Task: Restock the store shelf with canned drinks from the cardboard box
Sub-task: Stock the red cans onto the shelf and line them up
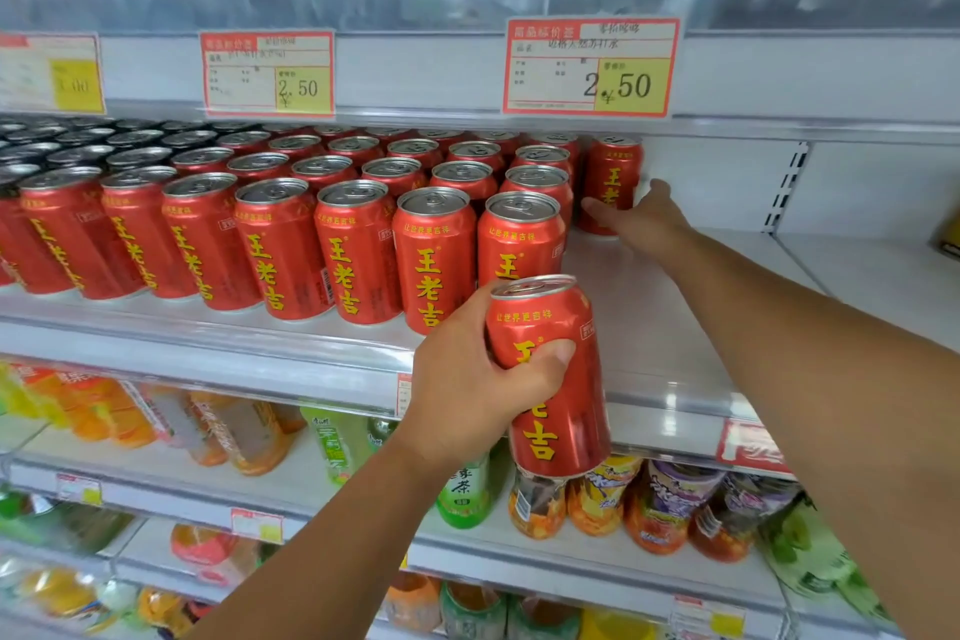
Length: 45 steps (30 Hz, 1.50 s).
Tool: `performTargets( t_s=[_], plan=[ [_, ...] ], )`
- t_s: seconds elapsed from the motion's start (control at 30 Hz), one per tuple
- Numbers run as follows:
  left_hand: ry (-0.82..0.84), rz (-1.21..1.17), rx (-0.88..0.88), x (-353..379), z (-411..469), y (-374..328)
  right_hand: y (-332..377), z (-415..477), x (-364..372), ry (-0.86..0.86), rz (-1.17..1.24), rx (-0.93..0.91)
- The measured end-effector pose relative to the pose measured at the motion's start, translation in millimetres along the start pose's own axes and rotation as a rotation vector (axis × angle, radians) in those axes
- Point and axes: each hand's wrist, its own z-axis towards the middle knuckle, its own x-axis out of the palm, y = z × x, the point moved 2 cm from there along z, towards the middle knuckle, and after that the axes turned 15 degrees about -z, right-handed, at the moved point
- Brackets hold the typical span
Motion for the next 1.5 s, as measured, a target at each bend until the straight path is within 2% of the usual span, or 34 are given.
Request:
performTargets(
  t_s=[0.1, 0.3, 0.4, 0.5, 0.57, 0.77, 0.87, 0.93, 1.03, 1.23, 1.5],
  plan=[
    [0.010, 0.009, -0.031, -1.4, -0.4, -1.7, 4.0, -36.1, -25.7, 0.069, 0.025, -0.024],
    [0.010, 0.014, -0.083, -1.1, -4.0, -10.6, -11.1, -165.7, -67.8, 0.079, 0.101, -0.275],
    [0.089, -0.060, -0.134, -2.9, -5.7, -20.4, -19.5, -216.5, -65.0, 0.223, 0.195, -0.304],
    [0.122, -0.178, -0.130, -1.9, -8.7, -33.0, -13.7, -253.6, -54.4, 0.364, 0.061, -0.354],
    [0.120, -0.245, -0.108, 3.8, -10.4, -40.6, -7.0, -262.1, -48.4, 0.309, 0.008, -0.389],
    [0.154, -0.223, -0.026, 13.1, -2.3, -59.9, 1.1, -242.4, -53.6, 0.044, 0.139, -0.299],
    [0.159, 0.096, -0.057, -7.0, -0.3, -48.0, -1.7, -210.5, -52.3, -0.060, 0.112, -0.271],
    [0.153, 0.334, -0.089, -23.0, -4.7, -30.6, -7.5, -182.6, -47.6, -0.065, 0.077, -0.220],
    [0.197, 0.580, 0.034, -33.5, -9.6, -7.5, -17.0, -144.0, -39.9, -0.017, 0.016, -0.132],
    [0.076, 0.532, 0.313, -33.2, -7.6, 13.0, -14.9, -94.7, -22.2, 0.004, 0.005, -0.088],
    [0.105, 0.561, 0.353, -32.9, -7.1, 19.4, -2.4, -59.2, -3.0, -0.024, 0.044, -0.085]
  ],
)
